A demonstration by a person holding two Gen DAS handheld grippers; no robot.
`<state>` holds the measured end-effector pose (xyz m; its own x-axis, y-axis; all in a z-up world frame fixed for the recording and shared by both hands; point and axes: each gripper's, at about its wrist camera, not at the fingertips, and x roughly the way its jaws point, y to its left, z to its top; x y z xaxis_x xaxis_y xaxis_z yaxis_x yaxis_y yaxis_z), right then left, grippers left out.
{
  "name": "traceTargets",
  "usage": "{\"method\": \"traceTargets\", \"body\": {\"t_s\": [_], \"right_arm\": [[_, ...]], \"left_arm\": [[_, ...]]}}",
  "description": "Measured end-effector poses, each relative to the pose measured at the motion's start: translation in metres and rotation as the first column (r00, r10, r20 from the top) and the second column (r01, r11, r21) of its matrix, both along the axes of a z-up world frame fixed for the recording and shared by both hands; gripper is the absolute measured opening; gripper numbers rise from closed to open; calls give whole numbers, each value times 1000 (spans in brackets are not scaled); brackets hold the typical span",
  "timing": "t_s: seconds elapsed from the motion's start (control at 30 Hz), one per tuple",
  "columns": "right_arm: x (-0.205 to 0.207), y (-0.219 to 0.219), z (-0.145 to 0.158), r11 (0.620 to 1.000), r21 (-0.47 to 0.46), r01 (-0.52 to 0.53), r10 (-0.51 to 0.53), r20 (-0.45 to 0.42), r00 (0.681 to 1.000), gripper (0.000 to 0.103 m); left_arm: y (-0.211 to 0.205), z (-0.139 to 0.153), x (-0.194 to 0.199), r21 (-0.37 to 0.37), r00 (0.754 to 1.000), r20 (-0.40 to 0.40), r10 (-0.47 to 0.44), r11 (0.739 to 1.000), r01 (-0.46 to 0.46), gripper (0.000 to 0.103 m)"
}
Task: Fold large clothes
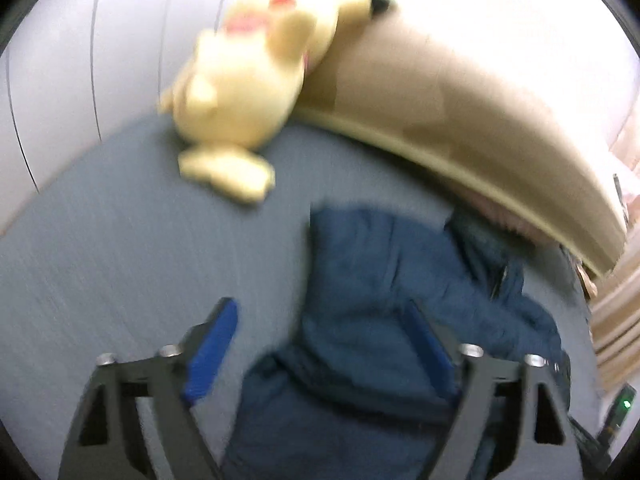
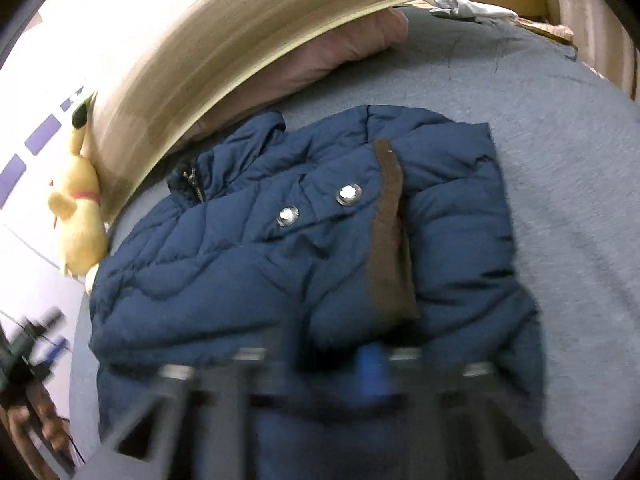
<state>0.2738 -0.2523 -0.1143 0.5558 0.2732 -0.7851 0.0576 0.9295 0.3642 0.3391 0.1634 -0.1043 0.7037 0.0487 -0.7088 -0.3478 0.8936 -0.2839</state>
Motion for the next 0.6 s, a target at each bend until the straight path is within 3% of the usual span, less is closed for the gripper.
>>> {"method": "traceTargets", "body": {"t_s": [0.03, 0.13, 0.2, 0.27, 0.33, 0.5, 0.6], "right_arm": [[-7, -5, 7, 1000, -6, -4, 4, 20, 1000, 98], [-24, -24, 31, 996, -41, 73, -69, 89, 994, 98], [-30, -31, 47, 992, -23, 121, -116, 157, 981, 98], [-26, -23, 63, 995, -30, 96, -88, 219, 972, 98], [-15, -1, 69, 996, -84, 42, -20, 246, 969, 98], [21, 57, 41, 971, -234, -54, 110, 233, 966, 98], [44, 69, -3, 939, -336, -70, 109, 100, 989, 98]], "left_arm": [[-2, 6, 1, 32, 1000, 16, -11, 999, 11, 87], [-32, 5, 22, 144, 995, 0, -96, 985, 95, 87], [-59, -6, 35, 235, 987, -28, -159, 959, 161, 87], [-84, -20, 47, 333, 978, -64, -196, 920, 206, 87], [-96, -29, 50, 367, 975, -93, -204, 903, 224, 87], [-98, -58, 56, 372, 963, -176, -204, 892, 257, 87], [-98, -68, 56, 364, 962, -179, -207, 894, 260, 89]]}}
